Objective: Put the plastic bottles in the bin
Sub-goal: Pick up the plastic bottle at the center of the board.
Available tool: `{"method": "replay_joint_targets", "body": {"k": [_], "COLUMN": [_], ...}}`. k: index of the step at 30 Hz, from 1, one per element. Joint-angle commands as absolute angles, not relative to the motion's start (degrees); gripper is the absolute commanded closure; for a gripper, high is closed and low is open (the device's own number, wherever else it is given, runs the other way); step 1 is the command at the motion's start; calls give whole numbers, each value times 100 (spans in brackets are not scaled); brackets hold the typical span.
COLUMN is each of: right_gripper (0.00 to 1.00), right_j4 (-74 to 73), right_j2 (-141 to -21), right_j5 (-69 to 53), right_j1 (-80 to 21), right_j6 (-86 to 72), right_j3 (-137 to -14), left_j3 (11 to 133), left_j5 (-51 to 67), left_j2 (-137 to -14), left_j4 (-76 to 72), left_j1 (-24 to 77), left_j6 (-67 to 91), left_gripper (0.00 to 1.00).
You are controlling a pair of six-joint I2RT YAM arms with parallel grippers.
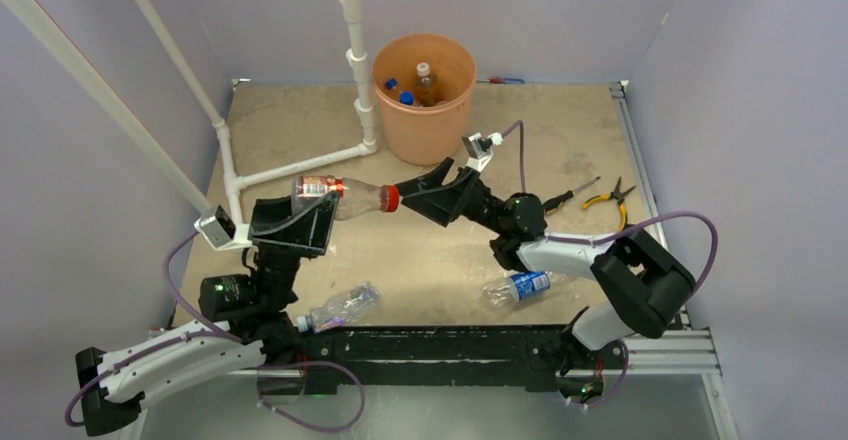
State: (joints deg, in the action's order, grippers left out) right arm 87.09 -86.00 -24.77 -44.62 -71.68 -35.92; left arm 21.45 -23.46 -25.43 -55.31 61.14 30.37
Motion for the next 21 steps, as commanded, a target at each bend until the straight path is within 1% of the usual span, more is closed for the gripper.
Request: {"method": "replay_joint_targets", "body": {"k": [1,4,6,10,16,21], "right_gripper": [7,7,7,7,7,7], "right_j4": [10909,10007,9665,8916,9068,9017], "right_j2": [-8426,-8053,-7785,-7350,-7276,-7211], "right_j5": [-2987,-3185,-3249,-3091,-3070,-3141], "right_j1": [-4475,-4474,-4474,-4473,-4474,-4474], "right_j6": [-7090,-6488,-6158,-5606,-5660,-5608], "right_j3": [-3724,-3784,-3832,-3978,-3791,-3903], "left_j3": [2215,2188,2208,2175,2287,2410], "left_j5": [-2375,-2442,-2448,-2604,-2521,-2453], "left_j2": [-2360,-2140,-1983,-1845,-2080,-2191], "left_j4": [-5594,-5550,-5425,-5387,-5505,-5569], "left_j1": [6126,6126,6126,6126,6126,6126], "left_j6": [2873,2795,2723,2641,2584,2543], "left_gripper": [62,62,62,62,62,62]}}
